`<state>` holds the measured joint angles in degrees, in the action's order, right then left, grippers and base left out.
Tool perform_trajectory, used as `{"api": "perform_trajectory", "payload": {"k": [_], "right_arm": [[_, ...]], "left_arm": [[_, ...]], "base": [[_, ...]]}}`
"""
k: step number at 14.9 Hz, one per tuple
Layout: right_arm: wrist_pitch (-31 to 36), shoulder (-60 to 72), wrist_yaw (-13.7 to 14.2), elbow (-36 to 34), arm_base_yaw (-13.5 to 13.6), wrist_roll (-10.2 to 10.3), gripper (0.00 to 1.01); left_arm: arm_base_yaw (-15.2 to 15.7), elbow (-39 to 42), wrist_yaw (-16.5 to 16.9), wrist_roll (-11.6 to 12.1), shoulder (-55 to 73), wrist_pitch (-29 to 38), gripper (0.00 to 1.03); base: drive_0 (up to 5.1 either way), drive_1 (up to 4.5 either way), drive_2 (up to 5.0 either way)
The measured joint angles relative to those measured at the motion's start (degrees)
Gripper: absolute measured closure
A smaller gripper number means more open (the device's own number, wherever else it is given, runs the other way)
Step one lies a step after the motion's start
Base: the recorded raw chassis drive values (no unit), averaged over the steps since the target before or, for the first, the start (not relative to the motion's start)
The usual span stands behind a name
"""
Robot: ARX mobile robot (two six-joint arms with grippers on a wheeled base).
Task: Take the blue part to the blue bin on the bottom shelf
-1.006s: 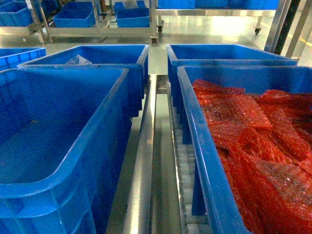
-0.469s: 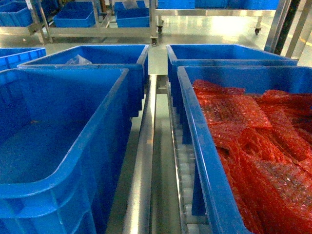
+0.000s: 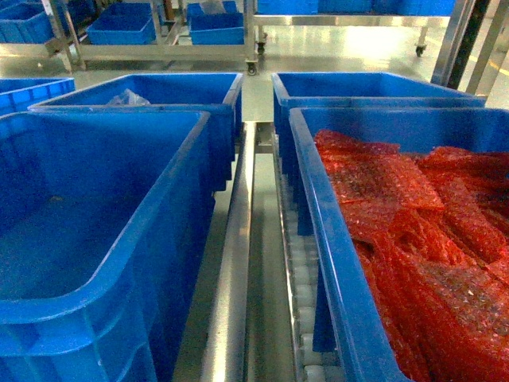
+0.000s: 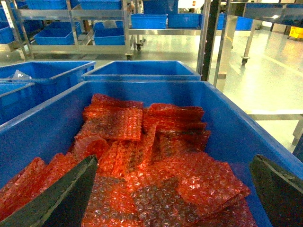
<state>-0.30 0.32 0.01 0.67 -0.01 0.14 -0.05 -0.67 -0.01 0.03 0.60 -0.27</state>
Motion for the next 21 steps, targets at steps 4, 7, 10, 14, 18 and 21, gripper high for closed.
{"api": "perform_trajectory", "payload": {"k": [4,7,10,14,18,21], "right_arm": [[0.00,0.00,0.00,0.00,0.00,0.00,0.03],[0.00,0.00,0.00,0.00,0.00,0.00,0.03],[0.00,0.00,0.00,0.00,0.00,0.00,0.03],[0.00,0.00,0.00,0.00,0.00,0.00,0.03],[0.00,0.00,0.00,0.00,0.00,0.00,0.03],[0.02,0.00,0.00,0.00,0.00,0.00,0.03]], "left_arm": [[0.00,0.00,0.00,0.00,0.00,0.00,0.05],[0.00,0.00,0.00,0.00,0.00,0.00,0.05],[0.00,0.00,0.00,0.00,0.00,0.00,0.05],[0.00,0.00,0.00,0.00,0.00,0.00,0.05],[0.00,0.00,0.00,0.00,0.00,0.00,0.05],[0.00,0.00,0.00,0.00,0.00,0.00,0.05]], "base": [[0.0,0.00,0.0],[0.0,0.00,0.0],[0.0,0.00,0.0],[0.0,0.00,0.0],[0.0,0.00,0.0],[0.0,0.00,0.0]]}}
